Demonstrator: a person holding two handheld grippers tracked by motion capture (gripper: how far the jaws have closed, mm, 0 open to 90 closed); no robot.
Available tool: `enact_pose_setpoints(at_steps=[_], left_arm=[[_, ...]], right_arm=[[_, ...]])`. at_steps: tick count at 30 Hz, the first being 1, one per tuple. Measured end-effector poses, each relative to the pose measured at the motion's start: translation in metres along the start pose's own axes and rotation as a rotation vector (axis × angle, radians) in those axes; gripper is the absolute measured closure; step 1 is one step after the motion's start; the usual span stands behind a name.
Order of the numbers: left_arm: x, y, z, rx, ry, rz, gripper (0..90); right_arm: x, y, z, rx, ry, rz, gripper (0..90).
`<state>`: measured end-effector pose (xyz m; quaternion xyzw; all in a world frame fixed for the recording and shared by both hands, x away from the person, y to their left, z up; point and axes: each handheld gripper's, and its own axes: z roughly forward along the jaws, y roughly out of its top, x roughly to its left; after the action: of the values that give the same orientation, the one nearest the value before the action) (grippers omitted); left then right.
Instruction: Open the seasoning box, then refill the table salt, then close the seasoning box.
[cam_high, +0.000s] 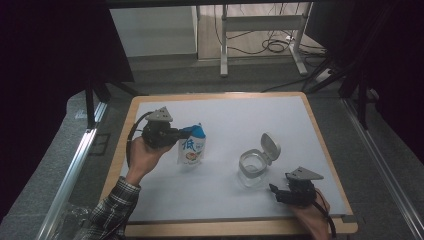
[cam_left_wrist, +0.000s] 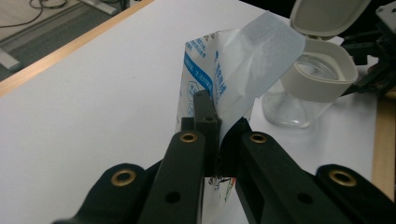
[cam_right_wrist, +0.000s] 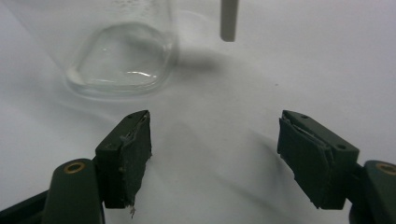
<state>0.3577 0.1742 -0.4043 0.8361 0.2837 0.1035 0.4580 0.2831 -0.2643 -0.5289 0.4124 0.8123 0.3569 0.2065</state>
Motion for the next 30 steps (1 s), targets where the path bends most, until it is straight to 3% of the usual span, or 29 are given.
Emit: enact_pose_setpoints(at_steps=[16, 22, 30], left_arm=[[-0.026, -0.001, 0.002, 0.012, -0.02, 0.026, 89.8], [-0.032, -0.002, 0.001, 0.011, -0.027, 0.027, 89.8], [-0.041, -0.003, 0.002, -0.004, -0.044, 0.028, 89.8]], right_arm=[[0.017, 0.002, -0.003, -0.002, 0.071, -0.016, 27.0], [0.022, 0.003, -0.003, 0.003, 0.097, -0.002, 26.9], [0.031, 0.003, -0.001, 0.006, 0.114, -0.018, 27.0]])
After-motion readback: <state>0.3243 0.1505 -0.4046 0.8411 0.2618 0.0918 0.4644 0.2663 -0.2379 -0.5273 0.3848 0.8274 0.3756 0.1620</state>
